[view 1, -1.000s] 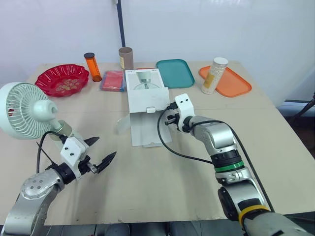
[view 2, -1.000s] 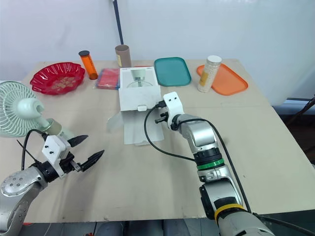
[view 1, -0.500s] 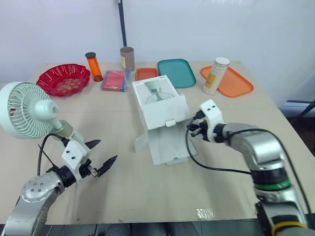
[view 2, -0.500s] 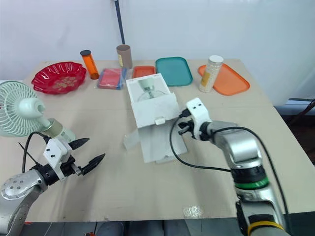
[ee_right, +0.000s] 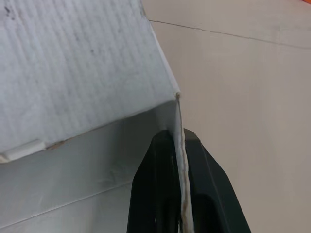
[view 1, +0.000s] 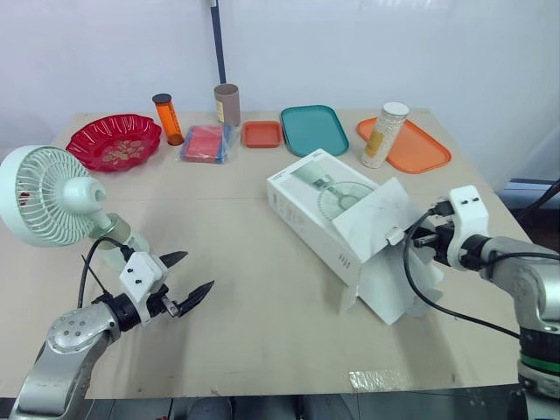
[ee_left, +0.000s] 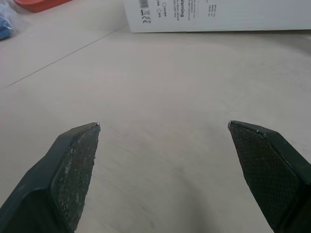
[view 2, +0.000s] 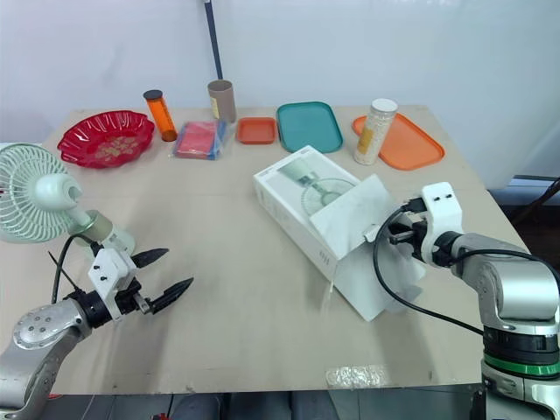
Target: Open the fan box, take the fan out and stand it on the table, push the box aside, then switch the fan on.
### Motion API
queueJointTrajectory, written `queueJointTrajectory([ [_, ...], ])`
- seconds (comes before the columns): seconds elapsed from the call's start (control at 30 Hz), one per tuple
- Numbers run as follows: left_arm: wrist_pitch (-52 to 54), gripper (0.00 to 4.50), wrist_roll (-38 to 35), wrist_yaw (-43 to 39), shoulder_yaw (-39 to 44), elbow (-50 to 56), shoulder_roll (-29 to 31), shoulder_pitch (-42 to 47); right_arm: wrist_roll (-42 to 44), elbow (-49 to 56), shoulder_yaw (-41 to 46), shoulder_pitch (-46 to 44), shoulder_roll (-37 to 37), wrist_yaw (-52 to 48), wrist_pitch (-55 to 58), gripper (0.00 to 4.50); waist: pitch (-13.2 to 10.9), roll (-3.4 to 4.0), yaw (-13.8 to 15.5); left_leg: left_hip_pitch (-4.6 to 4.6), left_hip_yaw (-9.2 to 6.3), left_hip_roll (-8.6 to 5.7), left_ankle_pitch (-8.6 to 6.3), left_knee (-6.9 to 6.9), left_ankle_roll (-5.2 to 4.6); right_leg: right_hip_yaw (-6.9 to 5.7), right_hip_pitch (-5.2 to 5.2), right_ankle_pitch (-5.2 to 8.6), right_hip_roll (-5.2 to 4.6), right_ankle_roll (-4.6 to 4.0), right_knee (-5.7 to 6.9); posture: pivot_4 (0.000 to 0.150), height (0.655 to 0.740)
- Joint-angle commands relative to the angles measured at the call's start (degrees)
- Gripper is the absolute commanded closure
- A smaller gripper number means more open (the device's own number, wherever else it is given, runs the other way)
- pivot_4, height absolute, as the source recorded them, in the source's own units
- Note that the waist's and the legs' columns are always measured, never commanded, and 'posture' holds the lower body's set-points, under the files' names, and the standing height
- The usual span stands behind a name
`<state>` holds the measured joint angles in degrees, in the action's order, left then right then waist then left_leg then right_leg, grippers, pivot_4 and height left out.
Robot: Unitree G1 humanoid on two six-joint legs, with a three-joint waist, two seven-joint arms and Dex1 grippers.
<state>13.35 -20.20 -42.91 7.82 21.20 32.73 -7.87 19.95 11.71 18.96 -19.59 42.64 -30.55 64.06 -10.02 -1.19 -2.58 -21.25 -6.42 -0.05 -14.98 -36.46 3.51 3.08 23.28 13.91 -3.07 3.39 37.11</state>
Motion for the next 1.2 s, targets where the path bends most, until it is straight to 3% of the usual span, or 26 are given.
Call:
queueJointTrajectory([
  [0.03,-1.37,0.0,-0.13,-1.01,0.49,0.64,1.02,0.22,-0.21,-0.68,5.32,0.8,1.11,2.76,1.79,4.47,0.0,0.0,0.01,0.0,0.0,0.0,0.0,0.0,0.0,0.0,0.0,0.0,0.0,0.0,0.0,0.15,0.74],
  [0.3,-0.83,0.0,-0.03,-2.07,-0.14,-0.39,1.37,2.05,-1.3,-3.4,8.51,-0.24,-1.41,9.85,4.53,4.47,0.03,0.05,-0.01,0.06,0.03,0.0,0.0,0.0,-0.01,0.04,-0.03,0.0,0.01,0.0,0.01,0.15,0.74],
  [0.4,-0.96,0.0,-0.01,-2.25,-0.42,-0.5,1.37,2.44,-0.69,-2.11,8.4,-0.19,-2.03,10.43,4.97,3.78,0.03,0.06,-0.02,0.06,0.05,0.0,0.0,0.0,-0.02,0.07,-0.02,0.0,0.01,0.0,0.01,0.15,0.74],
  [0.5,-1.09,0.0,0.14,-2.39,-0.51,-0.84,1.32,2.69,-0.05,-0.43,7.72,2.16,0.65,7.48,3.37,2.49,0.03,0.06,-0.01,0.04,0.05,0.0,-0.01,0.01,-0.03,0.07,-0.01,0.01,0.01,0.01,0.01,0.15,0.74],
  [0.67,-1.16,0.0,0.37,-2.54,-0.88,-1.19,1.14,3.28,-1.68,0.18,8.55,13.18,12.49,-6.68,-12.89,0.2,0.03,0.16,0.67,0.01,0.04,-0.09,-0.01,0.0,-0.04,0.08,-0.05,0.07,-0.07,0.12,-0.02,0.15,0.74],
  [0.7,-1.25,0.0,0.45,-2.58,-0.99,-1.33,1.13,3.41,-1.27,0.32,9.45,14.93,13.9,-9.29,-15.78,0.04,0.03,0.14,0.61,0.02,0.06,-0.1,-0.01,-0.01,-0.04,0.1,-0.05,0.08,-0.07,0.14,-0.03,0.15,0.74],
  [0.8,-1.54,0.0,0.78,-2.57,-1.18,-1.84,1.07,4.06,-1.5,-0.96,12.13,18.8,16.58,-15.06,-24.45,0.04,0.03,0.13,0.34,0.12,0.1,-0.04,-0.02,-0.01,-0.05,0.14,-0.11,0.08,-0.01,0.14,-0.03,0.15,0.74],
  [0.9,-1.67,0.0,0.93,-2.48,-1.15,-1.8,0.91,4.07,-0.54,-5.04,14.58,16.64,16.93,-16.69,-30.0,0.04,0.03,0.13,-0.11,0.19,0.14,0.0,-0.02,-0.01,-0.05,0.18,-0.14,0.23,0.03,0.39,-0.03,0.15,0.74],
  [1.03,-1.85,0.0,1.14,-2.05,-0.84,-1.31,0.77,3.27,9.16,0.78,17.15,13.24,13.18,-22.94,-34.2,0.04,0.04,0.17,-0.15,0.2,0.16,0.01,-0.02,0.0,-0.06,0.22,-0.14,0.07,0.05,0.1,-0.02,0.15,0.74],
  [1.2,-1.62,0.0,0.38,-1.62,-0.14,0.21,0.53,2.42,18.85,7.03,10.78,2.72,6.63,-20.34,-31.74,0.04,0.04,0.15,-0.05,0.18,0.16,0.07,-0.05,-0.06,-0.1,0.25,-0.14,0.04,0.12,0.07,-0.03,0.15,0.74],
])
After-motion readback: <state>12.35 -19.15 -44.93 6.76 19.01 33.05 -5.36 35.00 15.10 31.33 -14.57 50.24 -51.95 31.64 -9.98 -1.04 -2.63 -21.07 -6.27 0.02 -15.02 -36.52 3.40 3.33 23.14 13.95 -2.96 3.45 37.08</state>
